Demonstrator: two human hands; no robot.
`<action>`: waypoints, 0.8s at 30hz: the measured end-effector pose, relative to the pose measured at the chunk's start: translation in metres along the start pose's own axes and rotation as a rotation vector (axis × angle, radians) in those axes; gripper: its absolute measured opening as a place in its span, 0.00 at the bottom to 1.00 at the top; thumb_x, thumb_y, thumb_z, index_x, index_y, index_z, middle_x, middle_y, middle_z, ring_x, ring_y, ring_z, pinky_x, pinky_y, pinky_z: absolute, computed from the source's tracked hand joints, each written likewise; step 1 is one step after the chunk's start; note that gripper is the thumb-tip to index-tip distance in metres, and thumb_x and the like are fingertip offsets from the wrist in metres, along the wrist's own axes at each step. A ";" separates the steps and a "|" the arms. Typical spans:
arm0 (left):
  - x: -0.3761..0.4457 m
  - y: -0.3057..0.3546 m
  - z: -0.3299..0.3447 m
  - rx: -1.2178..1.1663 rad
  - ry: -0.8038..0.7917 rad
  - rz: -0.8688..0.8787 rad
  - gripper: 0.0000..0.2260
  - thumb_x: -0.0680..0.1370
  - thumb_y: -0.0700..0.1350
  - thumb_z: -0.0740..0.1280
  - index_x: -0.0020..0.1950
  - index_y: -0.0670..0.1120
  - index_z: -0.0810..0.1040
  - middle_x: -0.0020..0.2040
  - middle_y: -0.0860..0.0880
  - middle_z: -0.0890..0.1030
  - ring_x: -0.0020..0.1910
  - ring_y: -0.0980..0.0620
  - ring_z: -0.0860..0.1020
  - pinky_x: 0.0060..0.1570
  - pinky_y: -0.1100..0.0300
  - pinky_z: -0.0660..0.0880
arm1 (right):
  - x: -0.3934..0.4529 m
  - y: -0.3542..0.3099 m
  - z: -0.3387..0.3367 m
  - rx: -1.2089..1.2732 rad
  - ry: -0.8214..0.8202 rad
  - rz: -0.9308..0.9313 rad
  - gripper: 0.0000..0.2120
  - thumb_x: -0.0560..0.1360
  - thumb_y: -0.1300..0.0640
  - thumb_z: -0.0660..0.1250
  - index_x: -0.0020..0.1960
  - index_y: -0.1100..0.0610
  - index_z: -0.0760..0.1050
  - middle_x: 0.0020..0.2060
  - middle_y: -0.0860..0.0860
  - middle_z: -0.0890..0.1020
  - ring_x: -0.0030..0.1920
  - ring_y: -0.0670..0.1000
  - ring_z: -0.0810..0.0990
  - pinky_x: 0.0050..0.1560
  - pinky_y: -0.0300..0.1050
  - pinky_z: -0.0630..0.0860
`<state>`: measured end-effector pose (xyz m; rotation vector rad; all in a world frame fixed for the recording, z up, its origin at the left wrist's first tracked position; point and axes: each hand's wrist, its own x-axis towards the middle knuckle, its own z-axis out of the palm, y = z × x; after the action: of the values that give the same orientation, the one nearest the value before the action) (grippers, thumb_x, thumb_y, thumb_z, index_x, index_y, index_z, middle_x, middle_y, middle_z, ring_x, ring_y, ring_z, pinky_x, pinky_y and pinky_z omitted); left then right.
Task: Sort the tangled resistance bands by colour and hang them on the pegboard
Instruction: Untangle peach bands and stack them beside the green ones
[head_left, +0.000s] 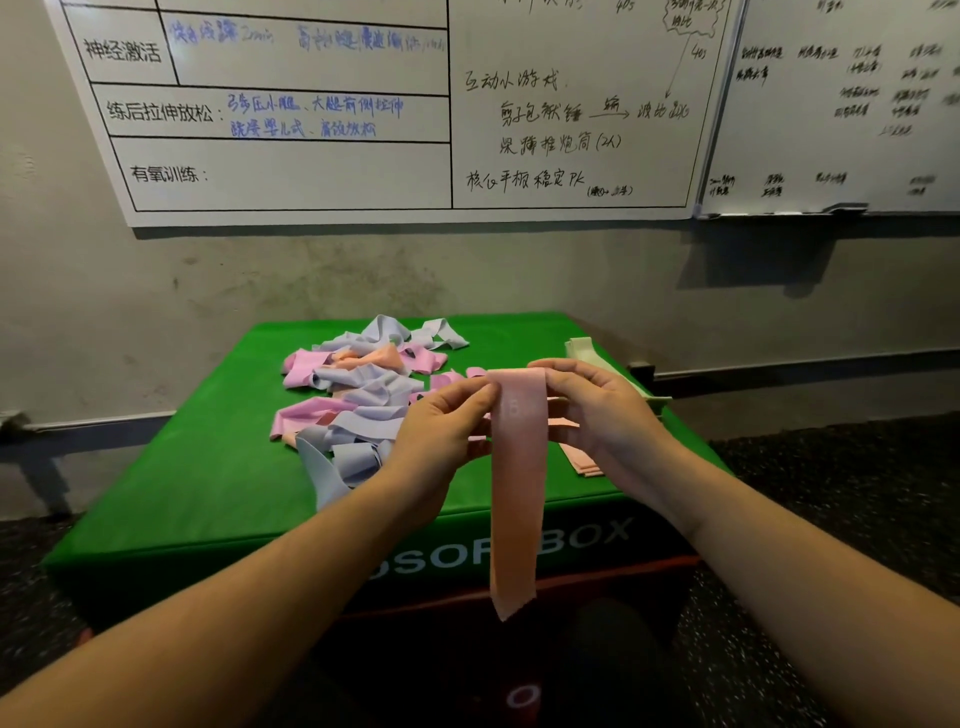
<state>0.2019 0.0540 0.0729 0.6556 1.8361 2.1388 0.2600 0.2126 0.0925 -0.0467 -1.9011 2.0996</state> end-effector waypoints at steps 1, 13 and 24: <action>0.000 -0.001 0.001 0.006 0.023 0.011 0.07 0.82 0.44 0.65 0.53 0.49 0.83 0.46 0.50 0.85 0.43 0.55 0.81 0.39 0.62 0.78 | -0.001 0.000 -0.001 0.004 -0.021 0.002 0.10 0.82 0.57 0.60 0.52 0.56 0.81 0.44 0.53 0.84 0.48 0.54 0.81 0.49 0.53 0.78; 0.018 -0.017 0.013 0.176 -0.135 0.087 0.11 0.83 0.46 0.62 0.63 0.46 0.76 0.53 0.48 0.83 0.49 0.57 0.82 0.43 0.63 0.77 | 0.014 0.011 -0.013 -0.103 0.039 -0.078 0.06 0.77 0.63 0.68 0.48 0.53 0.81 0.42 0.51 0.82 0.45 0.49 0.78 0.44 0.45 0.73; 0.064 -0.032 0.051 0.108 -0.107 -0.003 0.09 0.84 0.41 0.59 0.58 0.48 0.77 0.53 0.48 0.82 0.50 0.55 0.79 0.50 0.62 0.76 | 0.030 0.054 -0.050 -0.074 0.053 0.082 0.17 0.76 0.51 0.71 0.60 0.58 0.75 0.46 0.51 0.84 0.45 0.48 0.83 0.44 0.43 0.77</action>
<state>0.1684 0.1338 0.0584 0.7749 1.9040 1.9729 0.2319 0.2643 0.0396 -0.1971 -1.9768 2.0570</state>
